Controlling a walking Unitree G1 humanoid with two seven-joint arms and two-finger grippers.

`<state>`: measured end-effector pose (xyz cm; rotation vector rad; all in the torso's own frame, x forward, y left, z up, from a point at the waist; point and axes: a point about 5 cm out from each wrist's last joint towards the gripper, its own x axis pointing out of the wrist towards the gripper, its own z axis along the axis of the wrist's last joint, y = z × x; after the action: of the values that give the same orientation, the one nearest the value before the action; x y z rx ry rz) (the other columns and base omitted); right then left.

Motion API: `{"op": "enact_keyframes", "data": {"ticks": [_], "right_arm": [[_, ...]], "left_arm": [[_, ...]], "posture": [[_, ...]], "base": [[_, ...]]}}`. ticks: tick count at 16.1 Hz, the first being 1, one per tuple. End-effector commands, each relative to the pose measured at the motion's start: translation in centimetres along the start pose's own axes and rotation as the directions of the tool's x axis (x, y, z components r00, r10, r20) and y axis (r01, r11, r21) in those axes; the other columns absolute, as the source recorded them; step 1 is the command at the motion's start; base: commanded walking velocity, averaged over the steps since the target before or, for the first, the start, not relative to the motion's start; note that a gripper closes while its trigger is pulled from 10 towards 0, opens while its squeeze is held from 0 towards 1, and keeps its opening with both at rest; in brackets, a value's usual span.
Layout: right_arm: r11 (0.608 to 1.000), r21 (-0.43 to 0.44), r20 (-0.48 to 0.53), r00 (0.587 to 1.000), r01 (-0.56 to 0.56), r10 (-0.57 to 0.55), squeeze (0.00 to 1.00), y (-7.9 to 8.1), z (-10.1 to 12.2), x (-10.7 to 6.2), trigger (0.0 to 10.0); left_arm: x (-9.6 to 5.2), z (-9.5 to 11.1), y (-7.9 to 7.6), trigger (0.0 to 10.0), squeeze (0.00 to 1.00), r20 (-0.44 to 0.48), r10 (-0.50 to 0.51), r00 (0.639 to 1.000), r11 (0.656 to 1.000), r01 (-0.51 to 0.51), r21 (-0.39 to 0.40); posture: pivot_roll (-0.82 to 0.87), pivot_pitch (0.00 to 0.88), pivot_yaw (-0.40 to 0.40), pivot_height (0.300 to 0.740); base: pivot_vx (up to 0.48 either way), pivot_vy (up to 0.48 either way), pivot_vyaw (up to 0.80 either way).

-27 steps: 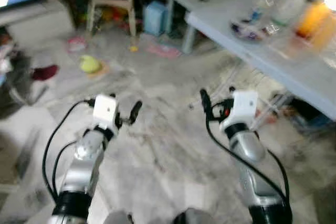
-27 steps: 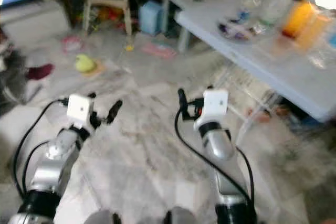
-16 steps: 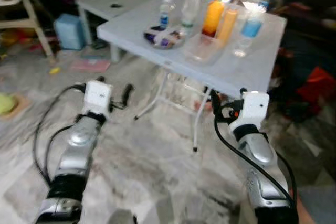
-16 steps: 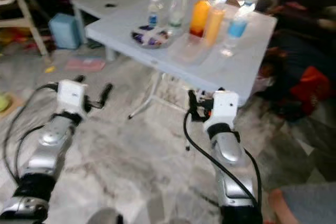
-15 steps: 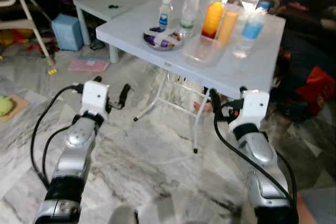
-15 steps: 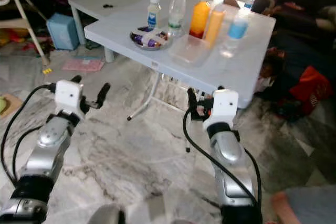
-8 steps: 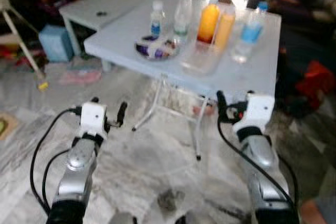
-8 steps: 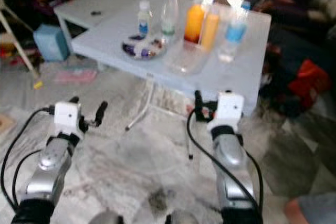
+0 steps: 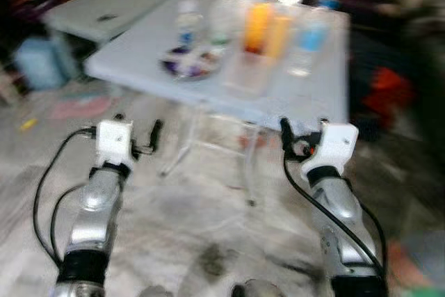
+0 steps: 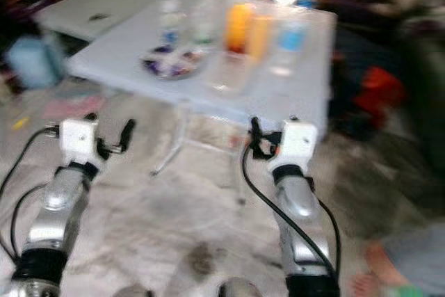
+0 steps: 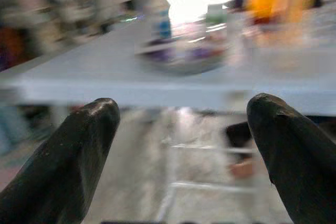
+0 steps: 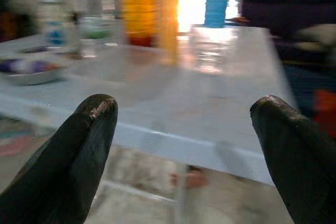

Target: Restocking fridge

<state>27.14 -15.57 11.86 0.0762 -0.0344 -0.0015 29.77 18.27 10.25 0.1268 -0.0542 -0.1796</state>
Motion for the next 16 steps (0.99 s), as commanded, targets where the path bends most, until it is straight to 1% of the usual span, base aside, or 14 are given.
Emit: {"op": "enact_keyframes", "data": {"ticks": [1, 2, 3, 4, 5, 6, 7, 8, 9, 10, 11, 13, 16], "right_arm": [[1.0, 0.003, 0.029, 1.0, 0.005, -0.006, 0.0, -0.1, 0.7, 0.2, 10.0], [1.0, -0.003, 0.036, 0.999, 0.002, -0.002, 0.0, -0.1, 1.0, 0.4, 10.0], [1.0, -0.008, 0.044, 0.999, 0.0, 0.0, 0.0, -0.1, 1.3, 0.6, 10.0], [0.999, -0.041, 0.074, 0.997, -0.019, 0.022, 0.0, -0.1, 2.0, 0.5, 10.0], [0.999, -0.048, 0.074, 0.997, -0.014, 0.017, 0.0, -0.4, 2.0, 0.4, 10.0], [0.999, -0.048, 0.066, 0.998, 0.009, -0.006, 0.0, -0.9, 1.9, 0.3, 10.0], [0.999, -0.05, 0.068, 0.998, 0.013, -0.01, 0.0, -1.1, 2.0, 0.3, 10.0], [0.998, -0.047, 0.068, 0.997, 0.043, -0.04, 0.0, -1.5, 2.1, 0.3, 10.0], [0.998, -0.037, 0.066, 0.996, 0.055, -0.053, 0.0, -1.6, 2.1, 0.2, 10.0], [0.998, -0.037, 0.06, 0.997, 0.052, -0.05, 0.0, -1.5, 1.9, 0.1, 10.0], [0.998, -0.032, 0.055, 0.997, 0.047, -0.045, 0.0, -1.2, 1.7, -0.1, 10.0], [0.999, -0.028, 0.049, 0.998, 0.042, -0.041, 0.0, -0.9, 1.5, -0.3, 10.0], [1.0, -0.017, 0.045, 0.999, 0.022, -0.021, 0.0, -0.5, 1.4, -0.4, 10.0]], "left_arm": [[0.0, 0.2, -0.1, 10.0, 0.0, 0.005, -0.006, 1.0, 1.0, 0.006, 0.006], [0.1, 0.5, -0.3, 10.0, 0.0, 0.009, -0.009, 1.0, 1.0, 0.009, 0.007], [0.1, 0.6, -0.4, 10.0, 0.0, 0.013, -0.011, 1.0, 1.0, 0.011, 0.008], [0.0, 1.0, -0.6, 10.0, 0.0, 0.018, -0.02, 1.0, 1.0, 0.02, 0.008], [-0.1, 0.9, -0.6, 10.0, 0.0, 0.009, -0.023, 1.0, 1.0, 0.023, 0.003], [0.0, 0.6, -0.6, 10.0, 0.0, -0.007, -0.02, 1.0, 1.0, 0.02, -0.003], [0.0, 0.6, -0.6, 10.0, 0.0, -0.006, -0.027, 1.0, 1.0, 0.027, 0.006], [0.1, 0.8, -0.6, 10.0, 0.0, -0.005, -0.028, 1.0, 1.0, 0.028, -0.001], [0.1, 0.9, -0.7, 10.0, 0.0, -0.005, -0.031, 1.0, 1.0, 0.031, -0.006], [0.1, 0.9, -0.9, 10.0, 0.0, -0.009, -0.035, 0.999, 0.999, 0.035, -0.008], [0.0, 1.0, -1.1, 10.0, 0.0, -0.003, -0.04, 0.999, 0.999, 0.04, -0.028], [-0.1, 1.1, -1.3, 10.0, 0.0, 0.003, -0.045, 0.999, 0.998, 0.045, -0.046], [-0.1, 1.3, -1.2, 10.0, 0.0, 0.011, -0.037, 0.999, 0.998, 0.038, -0.046]], "posture": [[-0.06, 0.053, -0.061, 0.74], [-0.05, 0.08, -0.052, 0.74], [-0.05, 0.08, -0.052, 0.74], [-0.05, 0.103, -0.046, 0.74], [-0.05, 0.102, -0.045, 0.74], [-0.06, 0.114, -0.038, 0.74], [-0.06, 0.114, -0.038, 0.74], [-0.07, 0.127, -0.034, 0.74], [-0.07, 0.127, -0.032, 0.74], [-0.07, 0.127, -0.03, 0.74], [-0.07, 0.126, -0.03, 0.74], [-0.07, 0.119, -0.03, 0.74], [-0.07, 0.113, -0.032, 0.74]], "base": [[0.472, 0.0, 0.0], [0.472, 0.0, 0.0], [0.472, 0.0, 0.0], [0.469, 0.0, 0.0], [0.469, 0.0, 0.0], [0.439, 0.0, 0.0], [0.439, 0.0, 0.0], [0.439, 0.0, 0.0], [0.435, 0.0, -0.8], [0.439, 0.0, -0.8], [0.435, 0.0, -0.8], [0.405, 0.257, -0.63], [0.281, 0.372, 0.0]]}}
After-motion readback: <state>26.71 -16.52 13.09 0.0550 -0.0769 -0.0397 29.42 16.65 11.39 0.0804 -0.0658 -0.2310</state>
